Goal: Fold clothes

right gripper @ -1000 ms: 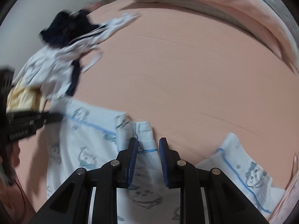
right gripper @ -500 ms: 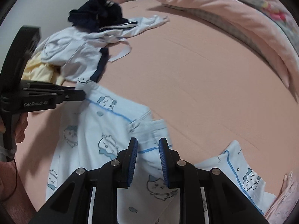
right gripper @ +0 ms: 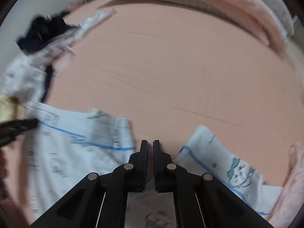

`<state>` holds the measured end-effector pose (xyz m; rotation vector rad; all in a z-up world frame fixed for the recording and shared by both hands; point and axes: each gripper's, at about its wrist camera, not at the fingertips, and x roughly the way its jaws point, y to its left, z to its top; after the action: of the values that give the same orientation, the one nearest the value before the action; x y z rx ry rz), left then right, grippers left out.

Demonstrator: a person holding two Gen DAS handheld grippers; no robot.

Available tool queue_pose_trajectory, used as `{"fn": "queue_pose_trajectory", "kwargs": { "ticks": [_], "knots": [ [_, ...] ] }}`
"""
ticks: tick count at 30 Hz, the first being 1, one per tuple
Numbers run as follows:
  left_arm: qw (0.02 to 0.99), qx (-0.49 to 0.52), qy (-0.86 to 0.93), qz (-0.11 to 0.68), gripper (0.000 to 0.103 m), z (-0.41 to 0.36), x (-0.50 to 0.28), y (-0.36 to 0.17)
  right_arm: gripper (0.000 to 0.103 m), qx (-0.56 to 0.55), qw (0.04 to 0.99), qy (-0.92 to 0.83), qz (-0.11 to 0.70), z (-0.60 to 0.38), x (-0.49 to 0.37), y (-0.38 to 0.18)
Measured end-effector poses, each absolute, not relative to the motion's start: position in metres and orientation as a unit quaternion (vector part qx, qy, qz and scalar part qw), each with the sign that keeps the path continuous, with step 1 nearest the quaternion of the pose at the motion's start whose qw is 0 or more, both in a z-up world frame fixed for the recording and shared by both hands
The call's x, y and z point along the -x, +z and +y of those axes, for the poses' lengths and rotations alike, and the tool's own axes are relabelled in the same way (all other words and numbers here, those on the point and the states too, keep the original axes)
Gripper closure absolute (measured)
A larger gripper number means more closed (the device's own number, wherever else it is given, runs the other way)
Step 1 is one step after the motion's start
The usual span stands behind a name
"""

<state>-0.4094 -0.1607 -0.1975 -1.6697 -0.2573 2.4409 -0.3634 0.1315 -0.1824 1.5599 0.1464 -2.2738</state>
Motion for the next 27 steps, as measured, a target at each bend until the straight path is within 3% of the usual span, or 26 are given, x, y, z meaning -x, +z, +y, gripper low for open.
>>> {"fn": "queue_pose_trajectory", "kwargs": {
  "ticks": [2, 3, 4, 5, 8, 12, 19, 22, 27],
  "knots": [
    [0.09, 0.557, 0.821, -0.086, 0.092, -0.162, 0.41, -0.191, 0.088, -0.542, 0.218, -0.811, 0.039, 0.132, 0.356, -0.171],
    [0.088, 0.555, 0.823, -0.082, 0.09, -0.164, 0.41, -0.188, 0.072, -0.539, 0.23, -0.809, 0.041, 0.128, 0.354, -0.168],
    [0.086, 0.552, 0.825, -0.079, 0.085, -0.164, 0.409, -0.185, 0.064, -0.539, 0.238, -0.807, 0.044, 0.123, 0.352, -0.168],
    [0.087, 0.549, 0.827, -0.083, 0.08, -0.162, 0.403, -0.182, 0.064, -0.539, 0.242, -0.805, 0.048, 0.116, 0.348, -0.169],
    [0.111, 0.537, 0.832, -0.087, 0.08, -0.146, 0.39, -0.177, 0.064, -0.51, 0.247, -0.822, 0.063, 0.097, 0.342, -0.163],
    [0.181, 0.523, 0.83, -0.077, 0.08, -0.09, 0.386, -0.186, 0.071, -0.54, 0.227, -0.796, 0.15, 0.08, 0.345, -0.185],
    [0.241, 0.492, 0.834, -0.065, 0.081, -0.043, 0.366, -0.169, 0.071, -0.522, 0.221, -0.824, -0.008, 0.151, 0.353, -0.16],
    [0.255, 0.494, 0.828, -0.079, 0.081, -0.026, 0.38, -0.162, 0.071, -0.535, 0.182, -0.824, 0.028, 0.153, 0.357, -0.168],
    [0.263, 0.504, 0.82, -0.068, 0.081, 0.015, 0.417, -0.175, 0.071, -0.514, 0.166, -0.842, 0.001, 0.162, 0.359, -0.168]
  ]
}}
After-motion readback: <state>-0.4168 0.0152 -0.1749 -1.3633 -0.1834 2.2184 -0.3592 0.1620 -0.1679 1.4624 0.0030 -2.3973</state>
